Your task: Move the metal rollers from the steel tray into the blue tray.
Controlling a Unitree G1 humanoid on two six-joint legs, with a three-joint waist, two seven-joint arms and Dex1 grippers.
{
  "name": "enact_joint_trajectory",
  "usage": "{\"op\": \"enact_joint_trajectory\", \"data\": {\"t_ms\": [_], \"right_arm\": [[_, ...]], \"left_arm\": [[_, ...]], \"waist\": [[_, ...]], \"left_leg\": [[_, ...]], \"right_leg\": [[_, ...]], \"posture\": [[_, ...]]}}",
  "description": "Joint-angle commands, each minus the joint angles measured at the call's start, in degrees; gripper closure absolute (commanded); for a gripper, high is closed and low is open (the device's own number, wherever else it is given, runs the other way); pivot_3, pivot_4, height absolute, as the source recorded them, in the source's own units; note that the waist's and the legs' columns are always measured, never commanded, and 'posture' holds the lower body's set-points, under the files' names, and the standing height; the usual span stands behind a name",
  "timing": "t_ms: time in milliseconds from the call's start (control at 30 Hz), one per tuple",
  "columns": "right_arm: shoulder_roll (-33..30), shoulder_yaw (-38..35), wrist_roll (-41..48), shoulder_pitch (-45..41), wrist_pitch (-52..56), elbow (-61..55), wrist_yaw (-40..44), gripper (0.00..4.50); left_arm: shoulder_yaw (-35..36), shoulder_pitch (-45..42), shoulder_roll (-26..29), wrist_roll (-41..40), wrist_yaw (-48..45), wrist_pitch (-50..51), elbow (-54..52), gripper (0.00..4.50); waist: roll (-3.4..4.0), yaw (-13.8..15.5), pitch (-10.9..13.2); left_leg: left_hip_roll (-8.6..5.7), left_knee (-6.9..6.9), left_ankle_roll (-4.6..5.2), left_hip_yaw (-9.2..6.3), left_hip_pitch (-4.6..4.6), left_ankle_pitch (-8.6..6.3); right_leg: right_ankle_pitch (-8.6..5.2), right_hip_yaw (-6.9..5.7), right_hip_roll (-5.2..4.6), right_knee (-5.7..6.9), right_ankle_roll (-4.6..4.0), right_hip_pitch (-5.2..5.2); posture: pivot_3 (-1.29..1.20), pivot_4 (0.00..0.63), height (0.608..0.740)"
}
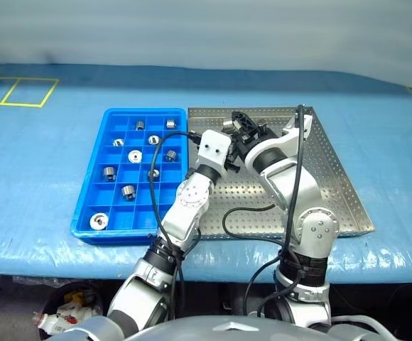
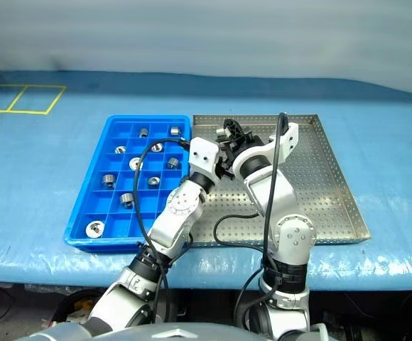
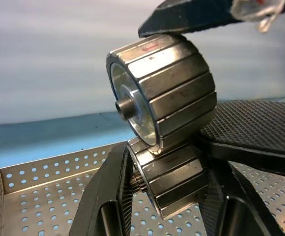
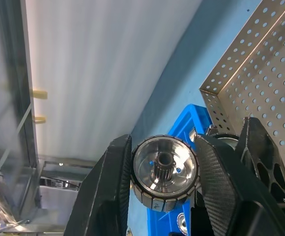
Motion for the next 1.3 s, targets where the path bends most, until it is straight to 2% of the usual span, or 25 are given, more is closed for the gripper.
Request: {"op": "enact_joint_trajectory", "data": {"t_ms": [33,333,633,1033,1133,1300], "right_arm": [[-0.70,-0.13,0.54,0.43,-0.89,-2.99,0.74,2.89],[-3.07,0.40,0.44,2.53,-0.94,-3.80,0.85,2.89],[-4.45,0.97,-0.67,3.60,-0.84,-4.10,1.28,2.89],[-10.20,0.92,-3.04,4.90,0.29,-7.00,1.45,2.89],[-12.83,0.70,-4.78,5.72,1.23,-8.02,1.15,2.89],[-20.55,1.07,-11.34,7.57,5.50,-10.02,0.45,2.89]], "left_arm": [[-0.09,0.66,1.87,2.13,-1.72,-0.55,-1.82,3.04],[-1.77,0.63,7.07,4.29,-9.25,0.32,-1.97,3.05],[-3.20,-0.34,9.92,6.33,-14.60,0.68,-0.39,3.05],[-8.03,-6.26,15.34,11.19,-24.95,-6.21,4.91,3.05],[-7.54,-6.55,14.64,9.92,-26.86,-5.77,5.18,3.05],[-1.74,-6.56,11.22,2.03,-28.63,2.24,1.25,3.05]], "waist": [[0.00,0.00,0.00],[0.00,0.01,0.00],[0.00,-0.02,0.00],[0.01,-0.27,0.00],[0.00,-0.35,0.00],[0.00,-0.52,0.00]], "left_leg": [[0.00,0.00,0.00,0.00,0.00,0.00],[0.01,0.02,0.00,-0.01,0.00,0.00],[0.02,0.02,0.01,-0.01,0.02,0.00],[0.02,0.08,0.05,0.03,0.02,-0.01],[0.02,0.08,0.09,0.04,0.01,-0.03],[0.09,0.19,0.22,0.09,-0.06,-0.08]], "right_leg": [[0.00,0.00,0.00,0.00,-0.01,0.00],[0.00,0.01,0.00,0.01,-0.01,0.00],[0.00,0.04,0.00,0.02,-0.02,0.00],[-0.03,0.08,-0.02,0.03,-0.07,0.00],[-0.03,0.11,-0.05,0.01,-0.08,0.00],[-0.05,0.17,-0.18,0.00,-0.10,-0.01]], "posture": [[0.11,0.150,0.740],[0.11,0.150,0.740],[0.10,0.150,0.740],[0.06,0.150,0.740],[0.06,0.150,0.740],[0.05,0.150,0.740]]}}
